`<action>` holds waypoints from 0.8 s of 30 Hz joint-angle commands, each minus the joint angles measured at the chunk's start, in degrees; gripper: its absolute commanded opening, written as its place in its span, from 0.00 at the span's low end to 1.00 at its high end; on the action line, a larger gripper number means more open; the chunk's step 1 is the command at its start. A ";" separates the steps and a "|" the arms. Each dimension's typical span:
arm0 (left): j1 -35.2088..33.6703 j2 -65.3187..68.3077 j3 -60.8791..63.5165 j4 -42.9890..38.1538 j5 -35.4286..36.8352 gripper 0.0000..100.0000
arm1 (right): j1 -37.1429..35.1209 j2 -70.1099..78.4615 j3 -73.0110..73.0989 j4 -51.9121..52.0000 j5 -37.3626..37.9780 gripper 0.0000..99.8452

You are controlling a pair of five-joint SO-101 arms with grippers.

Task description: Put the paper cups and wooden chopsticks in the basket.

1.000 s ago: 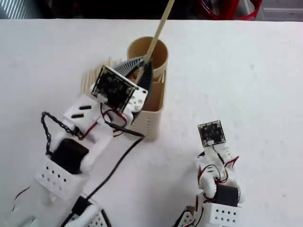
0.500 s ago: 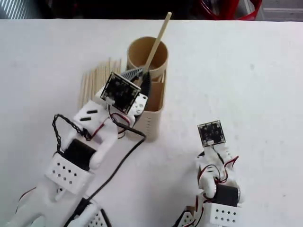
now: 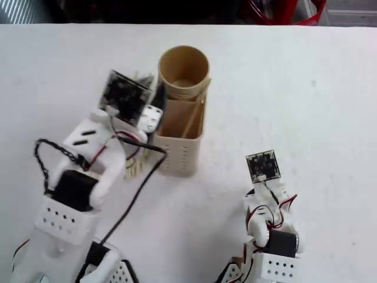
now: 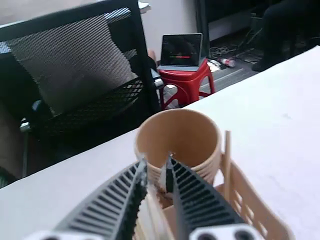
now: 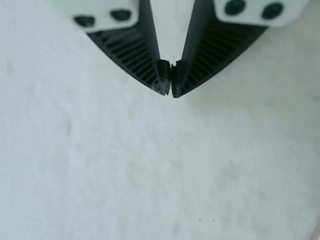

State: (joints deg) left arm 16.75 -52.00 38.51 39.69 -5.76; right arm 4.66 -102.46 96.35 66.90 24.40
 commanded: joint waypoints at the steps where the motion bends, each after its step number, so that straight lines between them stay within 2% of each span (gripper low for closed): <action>1: -8.48 -1.01 -6.59 3.43 0.88 0.08 | 0.31 -0.13 0.53 -0.66 -0.09 0.02; 6: -20.44 -1.01 -4.48 4.84 2.73 0.08 | 0.31 -0.13 0.53 -0.66 -0.09 0.02; 10: -30.99 -0.40 2.55 4.92 2.81 0.08 | 0.31 -0.13 0.53 -0.66 -0.09 0.02; 13: -36.53 5.76 5.45 5.27 0.53 0.08 | 0.31 -0.13 0.53 -0.66 -0.09 0.02; 18: -38.11 26.07 0.18 8.79 -4.31 0.08 | 0.22 -0.13 0.53 -0.66 -0.09 0.02; 21: -35.30 36.62 -8.00 15.38 -9.67 0.08 | 0.31 -0.13 0.53 -0.66 -0.09 0.02; 24: -31.87 43.91 -15.47 22.24 -10.99 0.08 | 0.22 -0.13 0.53 -0.66 -0.09 0.02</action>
State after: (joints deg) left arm -19.30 -16.92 34.20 54.29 -14.37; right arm 4.66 -102.46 96.35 66.90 24.40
